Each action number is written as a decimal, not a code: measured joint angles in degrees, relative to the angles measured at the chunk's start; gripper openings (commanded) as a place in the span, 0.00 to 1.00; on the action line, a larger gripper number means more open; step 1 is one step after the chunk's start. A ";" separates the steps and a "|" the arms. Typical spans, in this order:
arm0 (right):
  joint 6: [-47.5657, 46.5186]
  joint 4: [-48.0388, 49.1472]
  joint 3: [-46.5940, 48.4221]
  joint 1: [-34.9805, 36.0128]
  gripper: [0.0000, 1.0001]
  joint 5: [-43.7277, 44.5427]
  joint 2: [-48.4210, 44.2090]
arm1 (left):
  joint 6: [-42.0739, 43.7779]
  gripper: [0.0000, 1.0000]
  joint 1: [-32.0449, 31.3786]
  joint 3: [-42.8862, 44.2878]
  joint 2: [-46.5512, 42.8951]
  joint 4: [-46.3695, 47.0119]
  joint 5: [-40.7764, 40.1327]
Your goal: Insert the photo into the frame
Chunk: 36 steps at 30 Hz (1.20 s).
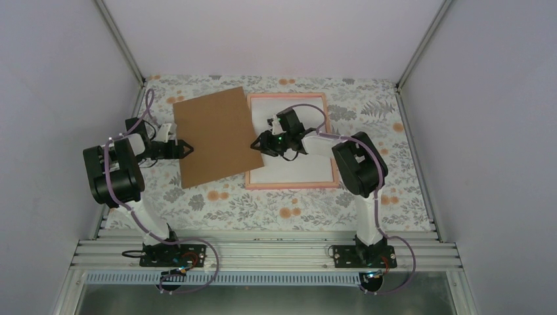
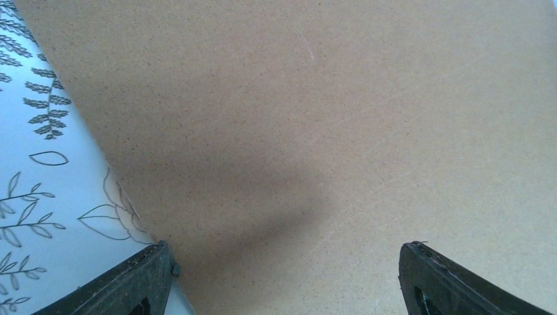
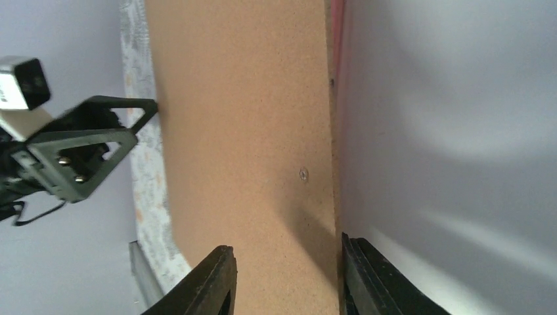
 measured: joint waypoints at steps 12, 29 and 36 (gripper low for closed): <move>14.84 12.85 0.37 -0.33 0.04 -12.44 0.02 | 4.55 1.00 -2.75 1.29 -15.04 -6.45 -6.01; 36.70 27.12 0.39 -1.03 0.04 -17.51 2.12 | 21.51 1.00 -35.71 -18.64 -54.71 -7.50 -37.70; 40.74 28.76 -0.20 -1.01 0.04 -17.77 2.12 | 27.71 0.80 -41.07 -23.98 -52.46 -1.05 -51.56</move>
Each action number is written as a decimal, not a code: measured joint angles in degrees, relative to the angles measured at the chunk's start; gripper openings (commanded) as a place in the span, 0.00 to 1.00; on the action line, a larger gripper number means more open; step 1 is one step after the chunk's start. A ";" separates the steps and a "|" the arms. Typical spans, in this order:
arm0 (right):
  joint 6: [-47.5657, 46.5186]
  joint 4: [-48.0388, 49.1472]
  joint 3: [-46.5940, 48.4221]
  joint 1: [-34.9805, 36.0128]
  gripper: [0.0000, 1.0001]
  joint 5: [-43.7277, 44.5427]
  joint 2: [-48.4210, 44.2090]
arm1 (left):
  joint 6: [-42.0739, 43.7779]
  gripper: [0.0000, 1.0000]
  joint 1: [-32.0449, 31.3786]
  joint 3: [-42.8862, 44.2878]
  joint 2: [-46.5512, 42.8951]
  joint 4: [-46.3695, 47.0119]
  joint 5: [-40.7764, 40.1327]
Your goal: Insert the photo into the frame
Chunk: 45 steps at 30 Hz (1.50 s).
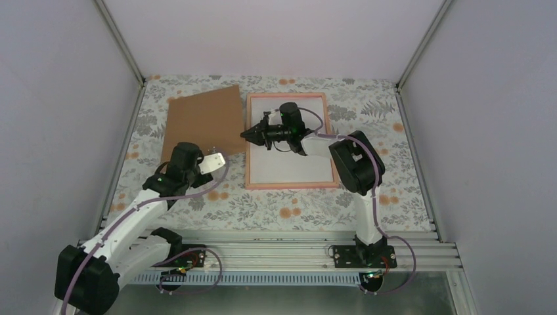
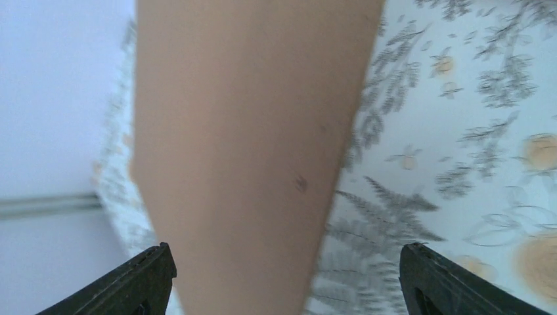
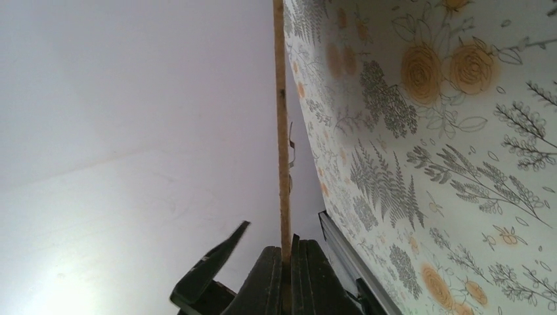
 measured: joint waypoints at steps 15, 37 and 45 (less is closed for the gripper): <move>-6.58 -5.46 1.60 -2.73 0.83 -0.52 -3.15 | 7.50 0.02 -3.54 16.41 9.66 -2.78 -7.13; -110.36 -31.39 -1.01 -11.47 1.00 3.48 -32.81 | 4.39 0.02 1.33 52.61 12.17 -36.72 9.27; -126.11 -36.17 4.55 -7.78 0.81 2.51 -27.47 | 5.88 0.02 1.31 62.14 12.13 -47.47 19.39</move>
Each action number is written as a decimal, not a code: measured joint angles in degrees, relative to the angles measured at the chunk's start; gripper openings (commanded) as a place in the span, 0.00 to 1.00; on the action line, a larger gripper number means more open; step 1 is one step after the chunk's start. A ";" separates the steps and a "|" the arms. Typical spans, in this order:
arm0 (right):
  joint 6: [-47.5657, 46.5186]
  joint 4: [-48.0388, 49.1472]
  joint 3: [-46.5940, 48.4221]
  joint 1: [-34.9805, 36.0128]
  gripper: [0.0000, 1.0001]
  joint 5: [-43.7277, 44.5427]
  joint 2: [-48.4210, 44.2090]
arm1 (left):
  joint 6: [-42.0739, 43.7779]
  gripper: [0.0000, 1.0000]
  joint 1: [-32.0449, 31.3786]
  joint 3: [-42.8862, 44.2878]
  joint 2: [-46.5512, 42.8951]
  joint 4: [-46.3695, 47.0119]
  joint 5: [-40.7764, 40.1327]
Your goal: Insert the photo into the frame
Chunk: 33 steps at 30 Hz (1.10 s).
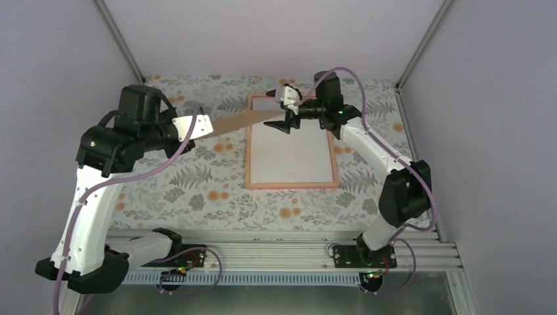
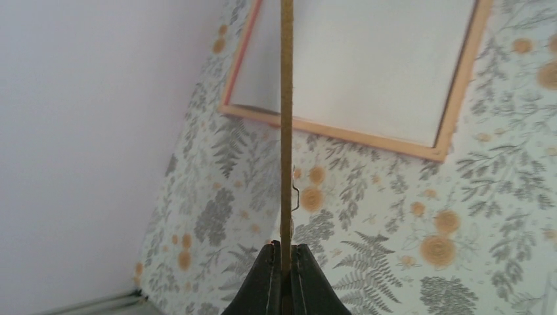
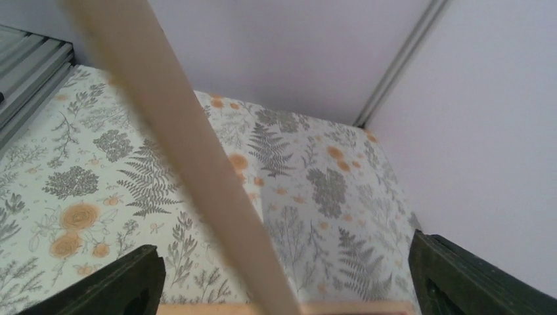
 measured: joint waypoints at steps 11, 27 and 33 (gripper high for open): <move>-5.35 -5.60 2.80 4.48 0.04 -2.75 1.70 | 0.44 0.03 0.07 1.09 -0.31 -0.33 2.32; 29.18 0.09 3.89 -0.24 0.04 -9.60 0.17 | -14.10 0.89 6.97 3.65 -0.26 17.59 -14.88; 59.52 13.07 1.03 -5.33 0.04 -13.99 2.84 | -19.45 0.91 11.15 6.32 2.25 23.71 -18.86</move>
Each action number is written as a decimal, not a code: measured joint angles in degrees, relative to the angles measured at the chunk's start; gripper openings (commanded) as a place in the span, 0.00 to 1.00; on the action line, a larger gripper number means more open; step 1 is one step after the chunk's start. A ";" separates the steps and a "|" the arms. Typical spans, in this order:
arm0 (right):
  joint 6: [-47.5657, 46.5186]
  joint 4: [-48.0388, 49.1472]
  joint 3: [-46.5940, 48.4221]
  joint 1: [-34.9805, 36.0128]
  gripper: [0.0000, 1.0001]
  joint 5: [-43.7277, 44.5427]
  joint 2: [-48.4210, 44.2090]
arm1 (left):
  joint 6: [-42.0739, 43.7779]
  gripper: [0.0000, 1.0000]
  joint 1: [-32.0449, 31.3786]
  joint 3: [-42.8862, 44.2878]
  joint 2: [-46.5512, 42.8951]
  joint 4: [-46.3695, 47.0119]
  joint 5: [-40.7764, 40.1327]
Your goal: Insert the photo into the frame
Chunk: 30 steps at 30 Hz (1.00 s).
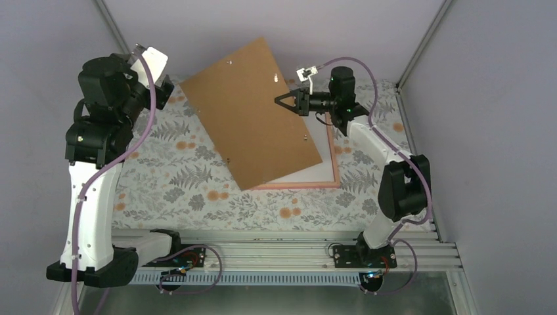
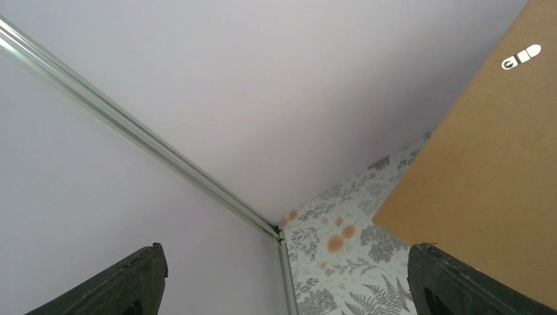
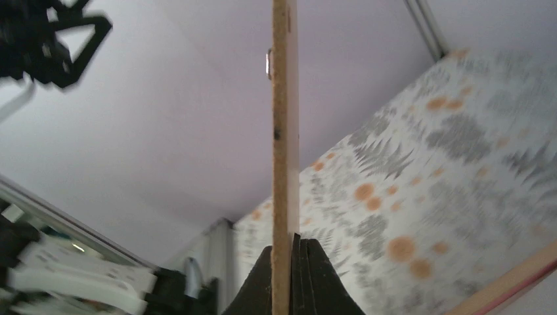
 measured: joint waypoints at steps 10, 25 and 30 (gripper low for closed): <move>41.24 23.80 -17.97 -6.73 0.04 -0.98 4.96 | -2.43 0.92 0.48 -20.81 -3.45 4.68 2.27; 37.97 18.38 -15.28 -16.24 0.04 0.31 7.10 | -3.61 0.93 1.42 -30.82 -3.98 5.29 7.91; 34.05 14.80 -15.26 -18.95 0.04 0.48 8.50 | -4.24 0.93 1.90 -32.28 -4.07 6.03 9.97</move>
